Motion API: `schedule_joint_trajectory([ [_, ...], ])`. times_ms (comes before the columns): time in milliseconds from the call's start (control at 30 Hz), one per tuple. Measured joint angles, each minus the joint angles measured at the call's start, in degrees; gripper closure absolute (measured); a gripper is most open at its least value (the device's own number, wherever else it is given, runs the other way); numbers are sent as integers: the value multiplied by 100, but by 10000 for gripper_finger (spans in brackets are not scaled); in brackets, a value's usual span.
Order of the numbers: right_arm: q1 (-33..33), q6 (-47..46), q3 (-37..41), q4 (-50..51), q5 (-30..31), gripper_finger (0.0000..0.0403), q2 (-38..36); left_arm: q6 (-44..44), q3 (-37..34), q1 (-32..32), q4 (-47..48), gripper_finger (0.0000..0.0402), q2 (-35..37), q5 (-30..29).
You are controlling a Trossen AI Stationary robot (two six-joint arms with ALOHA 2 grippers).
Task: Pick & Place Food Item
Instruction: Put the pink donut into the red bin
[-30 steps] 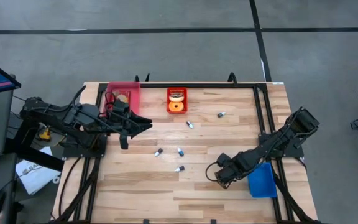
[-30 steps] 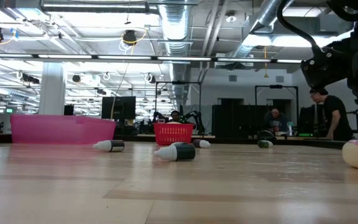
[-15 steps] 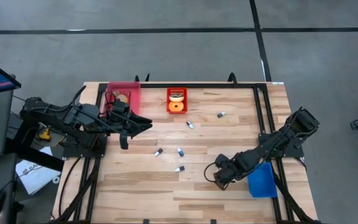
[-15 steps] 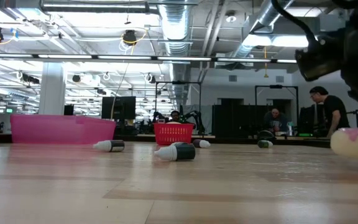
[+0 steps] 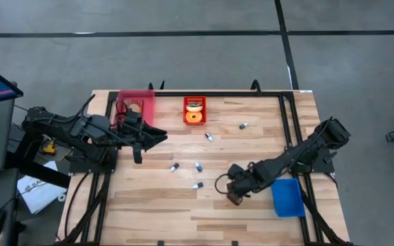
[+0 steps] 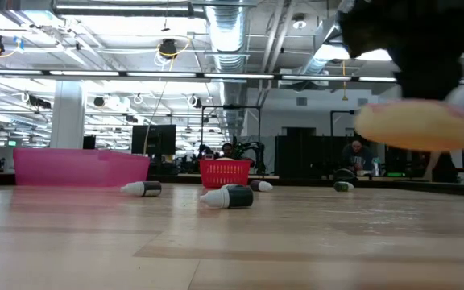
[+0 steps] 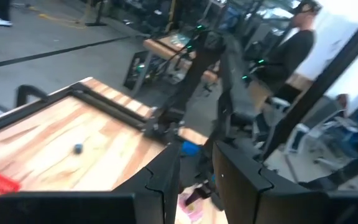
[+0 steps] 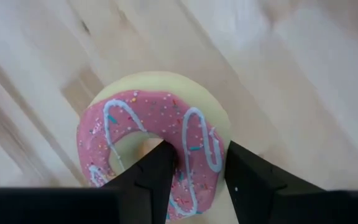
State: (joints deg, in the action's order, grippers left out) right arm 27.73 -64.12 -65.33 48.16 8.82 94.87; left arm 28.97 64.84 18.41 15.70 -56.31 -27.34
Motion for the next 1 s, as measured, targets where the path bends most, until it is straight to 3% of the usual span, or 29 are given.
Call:
schedule_joint_trajectory([
  [233,-850,857,-483,103,219,274,-7,231,0,0,646,309,0,-427],
  [700,-3365,2840,-1479,-376,90,274,25,323,0,-125,1591,309,0,-893],
  [1000,-4634,3932,-2977,-189,-446,274,1329,59,-1,-610,2003,309,44,-1073],
])
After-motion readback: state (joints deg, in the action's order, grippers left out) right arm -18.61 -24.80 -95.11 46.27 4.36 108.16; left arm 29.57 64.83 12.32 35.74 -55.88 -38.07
